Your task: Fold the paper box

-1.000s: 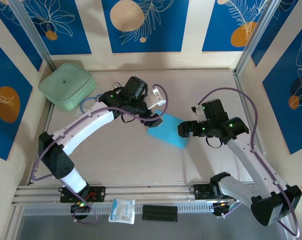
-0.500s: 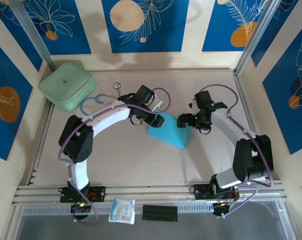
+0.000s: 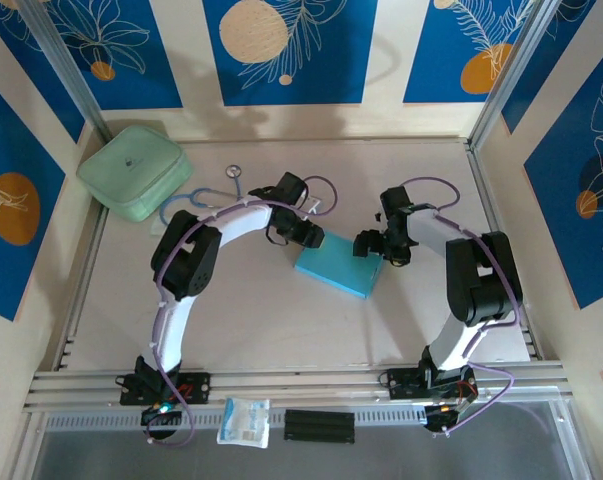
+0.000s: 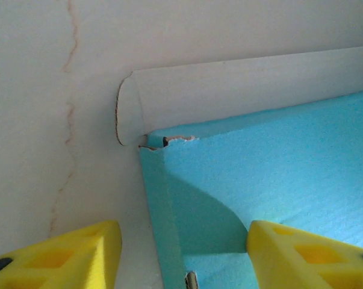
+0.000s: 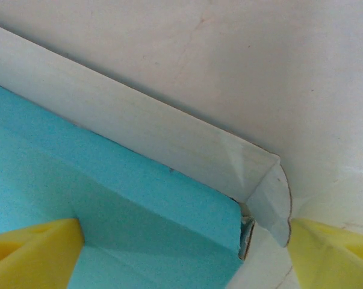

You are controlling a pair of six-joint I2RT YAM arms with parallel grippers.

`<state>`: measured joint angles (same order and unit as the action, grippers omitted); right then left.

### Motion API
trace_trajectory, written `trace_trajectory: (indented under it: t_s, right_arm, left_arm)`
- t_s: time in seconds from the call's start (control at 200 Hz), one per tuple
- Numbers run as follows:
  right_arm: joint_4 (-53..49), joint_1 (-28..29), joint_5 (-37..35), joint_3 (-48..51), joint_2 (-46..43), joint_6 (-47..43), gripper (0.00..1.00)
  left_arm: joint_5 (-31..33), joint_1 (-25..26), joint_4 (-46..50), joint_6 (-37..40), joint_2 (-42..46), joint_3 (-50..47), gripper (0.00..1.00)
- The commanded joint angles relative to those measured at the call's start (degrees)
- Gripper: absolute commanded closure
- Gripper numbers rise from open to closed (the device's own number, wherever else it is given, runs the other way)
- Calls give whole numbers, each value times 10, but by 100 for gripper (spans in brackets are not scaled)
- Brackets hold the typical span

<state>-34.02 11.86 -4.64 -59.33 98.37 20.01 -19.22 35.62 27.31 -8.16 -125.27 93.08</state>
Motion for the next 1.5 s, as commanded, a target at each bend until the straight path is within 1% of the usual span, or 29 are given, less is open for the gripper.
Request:
trace_trajectory:
  t_s: [0.0,0.04,0.145,0.19,0.275,0.385,0.435,0.49,0.545,0.635,0.735,0.775,0.89,0.96,1.066,1.181,1.301,1.411,1.496]
  right_arm:
    - [-31,11,-13,-2,16,8,14]
    - [-29,15,-5,-1,2,9,13]
    - [13,9,86,26,-24,37,13]
    - [26,14,102,37,-24,51,14]
    - [33,37,97,50,-23,71,15]
    - [35,78,101,54,-23,88,19]
    - [37,97,93,56,-26,101,23]
    - [43,114,98,58,-30,113,27]
    - [47,127,88,59,-37,119,31]
    - [39,134,57,55,-54,114,40]
    - [48,126,68,59,-70,109,49]
    - [57,125,78,64,-75,108,52]
    - [83,121,86,82,-87,87,58]
    - [105,114,99,103,-95,77,60]
    - [149,86,153,147,-103,73,62]
    - [183,51,196,189,-110,66,65]
    - [226,26,232,226,-127,65,65]
    - [238,2,248,239,-131,70,66]
    - [234,-16,262,241,-129,81,66]
  left_arm:
    - [-27,5,-3,-18,-9,-36,41]
    - [-43,5,-19,-23,4,-49,41]
    - [-75,2,-34,-47,18,-67,41]
    - [-83,2,-41,-61,23,-80,41]
    - [-99,2,-68,-92,42,-127,42]
    - [-122,2,-138,-151,90,-225,47]
    - [-131,2,-173,-179,114,-271,49]
    - [-128,2,-191,-204,138,-307,52]
    - [-128,2,-211,-221,168,-339,53]
    - [-113,-5,-237,-240,221,-376,52]
    - [-117,-22,-254,-264,257,-386,49]
    - [-122,-30,-253,-270,264,-386,46]
    - [-118,-49,-233,-258,286,-388,32]
    - [-106,-60,-213,-252,300,-394,26]
    - [-114,-69,-197,-243,311,-406,19]
    - [-120,-69,-169,-224,313,-412,17]
    - [-115,-74,-159,-218,309,-418,16]
    - [-140,-77,-155,-218,291,-417,15]
    - [-171,-77,-175,-229,288,-424,15]
